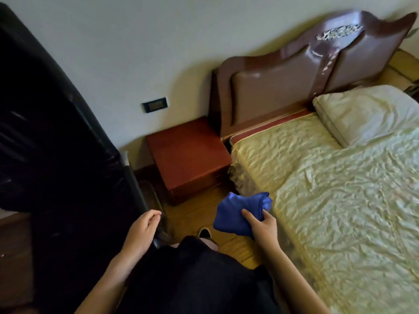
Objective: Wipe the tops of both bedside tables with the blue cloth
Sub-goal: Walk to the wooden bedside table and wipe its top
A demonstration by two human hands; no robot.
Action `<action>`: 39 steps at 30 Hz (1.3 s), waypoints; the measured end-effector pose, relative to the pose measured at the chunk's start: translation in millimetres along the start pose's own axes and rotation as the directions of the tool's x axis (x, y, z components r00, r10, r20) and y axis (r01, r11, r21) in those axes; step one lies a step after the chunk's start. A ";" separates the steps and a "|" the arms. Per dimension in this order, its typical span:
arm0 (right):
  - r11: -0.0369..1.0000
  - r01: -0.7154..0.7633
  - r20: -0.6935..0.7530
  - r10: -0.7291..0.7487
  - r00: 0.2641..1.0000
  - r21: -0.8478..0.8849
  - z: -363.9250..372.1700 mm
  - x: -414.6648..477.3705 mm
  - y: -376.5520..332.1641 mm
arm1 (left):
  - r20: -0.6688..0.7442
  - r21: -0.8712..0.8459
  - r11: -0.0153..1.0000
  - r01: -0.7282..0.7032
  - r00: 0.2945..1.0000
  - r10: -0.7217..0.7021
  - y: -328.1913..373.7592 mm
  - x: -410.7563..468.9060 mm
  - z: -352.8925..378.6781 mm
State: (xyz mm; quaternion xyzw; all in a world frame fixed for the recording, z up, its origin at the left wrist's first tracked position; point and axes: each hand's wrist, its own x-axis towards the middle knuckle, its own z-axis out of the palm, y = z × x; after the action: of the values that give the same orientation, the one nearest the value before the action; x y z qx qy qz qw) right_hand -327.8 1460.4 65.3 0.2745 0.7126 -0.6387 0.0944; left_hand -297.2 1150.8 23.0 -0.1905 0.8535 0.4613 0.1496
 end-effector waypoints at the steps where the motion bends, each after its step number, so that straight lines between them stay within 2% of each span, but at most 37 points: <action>1: 1.000 -0.004 0.012 0.004 1.000 -0.015 2.4 15.8 -9.3 | -0.007 -0.009 1.000 -0.008 1.000 0.008 11.3 15.0 -0.7; 7: 0.984 0.054 0.061 -0.045 0.997 -0.167 19.1 101.2 -57.9 | -0.059 -0.024 0.999 -0.028 0.998 0.027 68.0 91.8 -9.9; 11: 0.939 0.100 0.122 -0.063 0.991 -0.328 39.5 156.6 -79.2 | -0.093 -0.032 0.999 0.026 0.995 -0.029 78.3 132.2 -10.5; 15: 0.881 0.141 0.211 -0.048 0.976 -0.452 76.3 226.5 -75.9 | -0.141 -0.056 0.991 0.123 0.981 -0.130 58.5 181.1 1.1; 20: 0.809 0.248 0.384 -0.030 0.923 -0.533 151.7 316.5 -43.8 | -0.234 -0.161 0.954 0.254 0.929 -0.287 14.6 257.7 36.2; 26: 0.901 0.231 0.551 0.011 0.834 -0.368 250.7 397.4 10.2 | -0.331 -0.304 0.887 0.348 0.835 -0.441 -67.8 356.5 78.4; 29: 0.918 0.175 0.568 0.064 0.821 -0.357 279.4 434.9 51.9 | -0.365 -0.357 0.862 0.359 0.796 -0.482 -104.4 397.4 99.3; 33: 0.864 0.128 0.466 0.133 0.875 -0.487 285.4 470.4 104.5 | -0.395 -0.310 0.882 0.355 0.796 -0.459 -135.4 428.2 126.6; 35: 0.812 0.157 0.430 0.125 0.894 -0.562 277.8 476.1 108.3 | -0.397 -0.327 0.873 0.361 0.786 -0.474 -144.5 434.9 133.1; 36: 0.752 0.218 0.415 0.080 0.906 -0.622 272.8 476.4 104.9 | -0.392 -0.338 0.869 0.361 0.785 -0.479 -148.1 436.6 134.7; 38: 0.546 0.419 0.412 -0.144 0.900 -0.725 263.8 476.6 95.9 | -0.386 -0.349 0.867 0.354 0.789 -0.478 -153.1 438.6 136.1; 39: 0.410 0.542 0.463 -0.282 0.840 -0.734 262.0 475.3 92.3 | -0.391 -0.344 0.872 0.348 0.791 -0.470 -154.8 439.5 136.3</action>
State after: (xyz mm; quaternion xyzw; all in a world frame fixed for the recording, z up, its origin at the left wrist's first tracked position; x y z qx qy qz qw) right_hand -732.4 1340.1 -288.1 -0.0809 0.9546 -0.2456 0.1478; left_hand -602.6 1106.0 -351.7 -0.4941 0.7354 0.4636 0.0132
